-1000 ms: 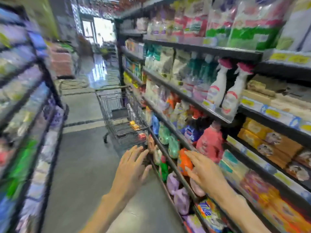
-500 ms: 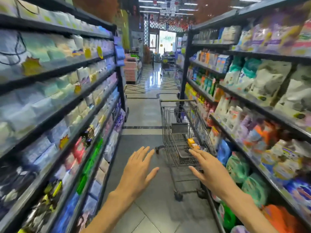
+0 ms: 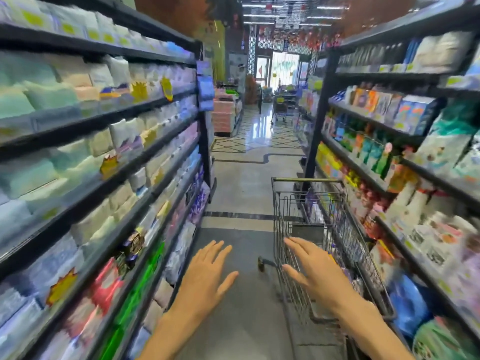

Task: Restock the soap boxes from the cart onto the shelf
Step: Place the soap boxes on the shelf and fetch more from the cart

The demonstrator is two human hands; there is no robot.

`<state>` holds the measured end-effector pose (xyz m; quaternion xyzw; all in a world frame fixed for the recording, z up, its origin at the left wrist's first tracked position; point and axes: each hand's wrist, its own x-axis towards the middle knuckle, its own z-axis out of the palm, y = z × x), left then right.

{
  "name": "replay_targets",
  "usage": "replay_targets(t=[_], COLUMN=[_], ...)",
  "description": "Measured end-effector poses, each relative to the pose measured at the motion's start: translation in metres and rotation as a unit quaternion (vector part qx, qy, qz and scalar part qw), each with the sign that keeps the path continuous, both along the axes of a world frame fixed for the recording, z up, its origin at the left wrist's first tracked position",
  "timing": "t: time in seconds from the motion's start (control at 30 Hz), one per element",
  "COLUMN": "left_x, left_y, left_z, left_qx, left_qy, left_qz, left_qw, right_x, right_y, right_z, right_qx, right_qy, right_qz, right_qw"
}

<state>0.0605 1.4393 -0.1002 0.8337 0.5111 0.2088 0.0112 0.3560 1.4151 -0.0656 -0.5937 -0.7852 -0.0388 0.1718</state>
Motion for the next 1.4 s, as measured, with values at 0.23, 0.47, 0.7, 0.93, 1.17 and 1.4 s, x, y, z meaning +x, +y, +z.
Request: replay_targets(t=[0.23,0.47,0.7,0.93,1.17,1.4], left_x=[0.034,0.116,0.245,0.398,0.522,0.584], left_y=[0.161,0.327,0.425,0.463,0.477,0.477], left_z=[-0.003,0.003,-0.006,-0.057,-0.145,-0.276], left_qx=[0.002,-0.019,-0.039,-0.061,-0.153,-0.229], left_qy=[0.004,0.019,0.054,0.085,0.144,0.268], left_qz=[-0.056,-0.199,-0.365,-0.513,-0.595,-0.583], left_qw=[0.998,0.980,0.928,0.852,0.776,0.732], right_x=[0.026,0.076,0.147,0.233,0.287,0.287], right_y=[0.125,0.220,0.245,0.241,0.240,0.240], right_z=[-0.002,-0.009,-0.015,-0.064,-0.129,-0.226], right_qx=[-0.017,-0.042,-0.061,-0.074,-0.114,-0.153], right_qy=[-0.008,0.032,0.081,0.110,0.150,0.266], right_qz=[-0.058,-0.193,-0.366,-0.505,-0.597,-0.647], right_qw=[0.998,0.980,0.925,0.853,0.780,0.698])
